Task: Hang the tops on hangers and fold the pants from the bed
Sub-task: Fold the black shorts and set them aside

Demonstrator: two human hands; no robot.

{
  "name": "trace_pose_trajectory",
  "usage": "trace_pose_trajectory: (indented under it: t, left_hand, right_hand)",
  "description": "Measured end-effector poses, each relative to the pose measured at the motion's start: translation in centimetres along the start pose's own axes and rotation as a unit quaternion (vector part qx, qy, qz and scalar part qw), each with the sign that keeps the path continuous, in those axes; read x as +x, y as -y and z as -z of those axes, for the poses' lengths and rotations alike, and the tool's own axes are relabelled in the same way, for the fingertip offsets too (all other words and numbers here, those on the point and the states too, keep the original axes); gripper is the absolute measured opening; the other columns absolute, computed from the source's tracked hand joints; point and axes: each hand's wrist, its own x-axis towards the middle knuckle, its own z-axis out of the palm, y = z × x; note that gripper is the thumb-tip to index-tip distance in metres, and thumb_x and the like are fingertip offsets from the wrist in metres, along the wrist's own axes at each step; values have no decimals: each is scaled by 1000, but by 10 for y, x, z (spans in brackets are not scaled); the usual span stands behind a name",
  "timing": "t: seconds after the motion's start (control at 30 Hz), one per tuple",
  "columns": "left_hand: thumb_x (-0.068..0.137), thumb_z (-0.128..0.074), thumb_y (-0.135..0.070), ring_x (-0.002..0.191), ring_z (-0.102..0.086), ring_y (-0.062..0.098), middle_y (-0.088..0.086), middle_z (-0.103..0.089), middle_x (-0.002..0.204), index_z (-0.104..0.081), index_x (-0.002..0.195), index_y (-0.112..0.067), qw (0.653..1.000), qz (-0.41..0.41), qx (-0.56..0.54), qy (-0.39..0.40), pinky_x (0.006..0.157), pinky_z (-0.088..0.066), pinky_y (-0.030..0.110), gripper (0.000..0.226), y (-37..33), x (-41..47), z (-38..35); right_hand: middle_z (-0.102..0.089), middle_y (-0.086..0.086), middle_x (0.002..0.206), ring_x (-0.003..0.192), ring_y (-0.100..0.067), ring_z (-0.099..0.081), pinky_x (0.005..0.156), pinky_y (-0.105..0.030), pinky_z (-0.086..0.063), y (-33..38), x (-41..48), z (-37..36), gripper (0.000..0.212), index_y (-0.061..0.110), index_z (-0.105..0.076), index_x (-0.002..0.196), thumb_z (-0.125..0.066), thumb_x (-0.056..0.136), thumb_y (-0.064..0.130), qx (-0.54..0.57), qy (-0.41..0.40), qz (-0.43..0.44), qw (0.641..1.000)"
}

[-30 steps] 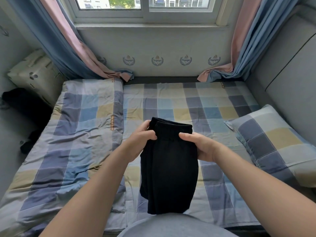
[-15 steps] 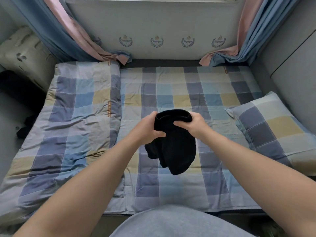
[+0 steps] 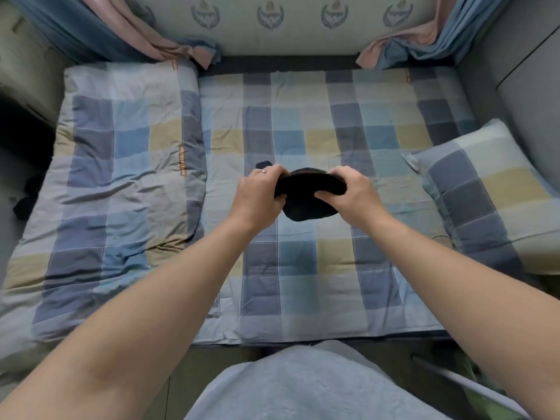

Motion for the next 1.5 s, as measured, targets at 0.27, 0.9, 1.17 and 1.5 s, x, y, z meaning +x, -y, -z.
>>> trace_pose_trajectory:
  t: [0.27, 0.9, 1.17, 1.5]
  left_hand:
    - [85, -65, -11, 97, -58, 31, 2, -66, 104, -57, 110, -20, 974, 112, 13, 194, 82, -47, 45, 28, 80, -94, -147]
    - [89, -54, -12, 94, -57, 31, 8, -63, 104, -45, 120, -20, 905, 227, -43, 357, 78, -50, 44, 33, 171, -168, -289]
    - [97, -55, -19, 84, -56, 12, -1, -61, 113, -36, 139, -23, 928, 270, -107, 233, 70, -41, 27, 47, 210, -61, -333]
    - [83, -70, -57, 147, -26, 27, -2, -32, 159, -27, 153, -25, 898, 432, -34, 79, 118, -24, 49, 88, 259, -41, -399]
  right_hand:
    - [-58, -4, 109, 105, -28, -51, 92, -43, -44, -128, -83, -137, 18, 19, -64, 105, -72, 89, 20, -92, 121, -134, 979]
    - [-68, -2, 108, 99, -25, -60, 87, -40, -51, -249, -126, -248, 29, 19, -60, 111, -71, 90, 34, -10, 241, -295, 925]
    - [-58, 11, 95, 99, -18, -56, 83, -31, -42, -298, -8, -266, 27, 23, -56, 102, -72, 89, 40, 35, 118, -297, 947]
    - [-41, 0, 146, 134, -24, -39, 110, -47, -35, -366, 29, -304, 63, 25, -39, 142, -61, 90, 52, -18, -5, -358, 934]
